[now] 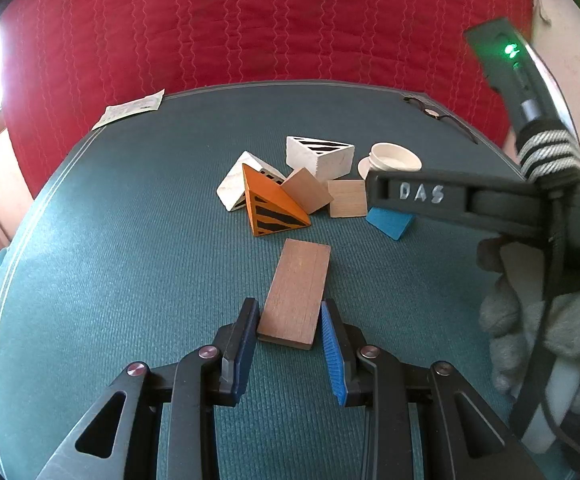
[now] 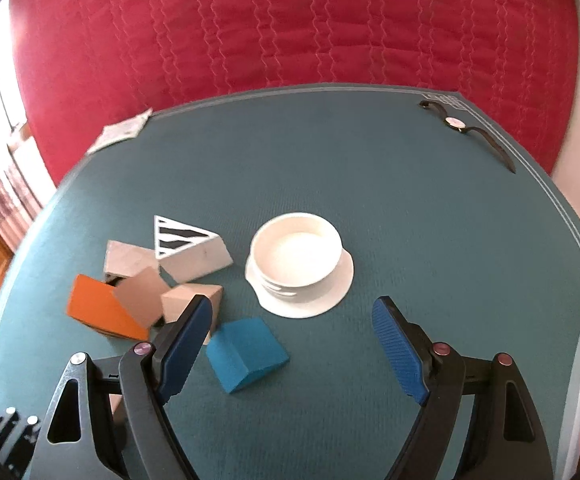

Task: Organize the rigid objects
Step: 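Grasp the blue block with the right gripper while the left holds the wooden block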

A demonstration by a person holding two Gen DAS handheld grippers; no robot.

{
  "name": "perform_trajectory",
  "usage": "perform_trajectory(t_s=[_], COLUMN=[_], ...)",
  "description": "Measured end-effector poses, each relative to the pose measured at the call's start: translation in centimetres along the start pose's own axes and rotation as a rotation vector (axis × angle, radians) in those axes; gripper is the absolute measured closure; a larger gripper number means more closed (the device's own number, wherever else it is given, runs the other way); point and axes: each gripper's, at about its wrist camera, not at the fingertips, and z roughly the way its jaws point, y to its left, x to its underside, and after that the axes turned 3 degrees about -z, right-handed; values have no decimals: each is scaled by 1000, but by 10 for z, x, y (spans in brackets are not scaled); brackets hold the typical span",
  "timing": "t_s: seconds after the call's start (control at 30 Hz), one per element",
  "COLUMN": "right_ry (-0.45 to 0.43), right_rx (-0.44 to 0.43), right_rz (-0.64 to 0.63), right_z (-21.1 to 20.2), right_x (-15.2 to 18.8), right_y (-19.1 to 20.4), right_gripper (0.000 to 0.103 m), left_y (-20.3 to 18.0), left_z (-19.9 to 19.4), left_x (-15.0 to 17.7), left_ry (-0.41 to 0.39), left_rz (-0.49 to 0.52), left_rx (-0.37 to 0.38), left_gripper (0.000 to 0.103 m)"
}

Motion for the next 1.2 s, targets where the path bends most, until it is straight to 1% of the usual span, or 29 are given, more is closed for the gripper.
perform_trajectory(t_s=[0.23, 0.47, 0.63, 0.73, 0.83, 0.87, 0.97, 1.03, 1.1, 1.17, 1.2], right_ry=[19, 32, 32, 32, 31, 31, 27, 25, 22, 18, 17], right_rx=[18, 38, 39, 36, 26, 24, 12, 3, -4, -7, -9], right_rz=[-52, -77, -98, -109, -111, -112, -136, -155, -167, -178, -182], right_z=[-6, -18, -25, -28, -29, -29, -29, -27, -26, -25, -25], right_x=[11, 27, 36, 39, 40, 39, 38, 36, 34, 33, 33], right_y=[-3, -19, -23, -23, -23, -23, -19, -15, -12, -9, -8], right_gripper=[20, 20, 20, 21, 23, 23, 28, 30, 35, 40, 42], left_y=[1, 1, 1, 0, -1, -1, -2, -3, -3, 2, 4], left_z=[-1, -1, -1, -1, 0, 1, 1, 2, 3, 4, 5], left_x=[-1, -1, -1, -1, -1, -2, -2, -2, -2, -4, -5], left_ry=[0, 0, 1, 2, 3, 4, 5, 7, 10, 15, 17], left_rz=[-4, -2, 2, 6, 10, 10, 8, 9, 0, -26, -43], left_rx=[4, 4, 3, 4, 8, 7, 10, 8, 2, -5, -4], left_gripper=[69, 69, 67, 63, 58, 55, 52, 46, 28, 17, 16])
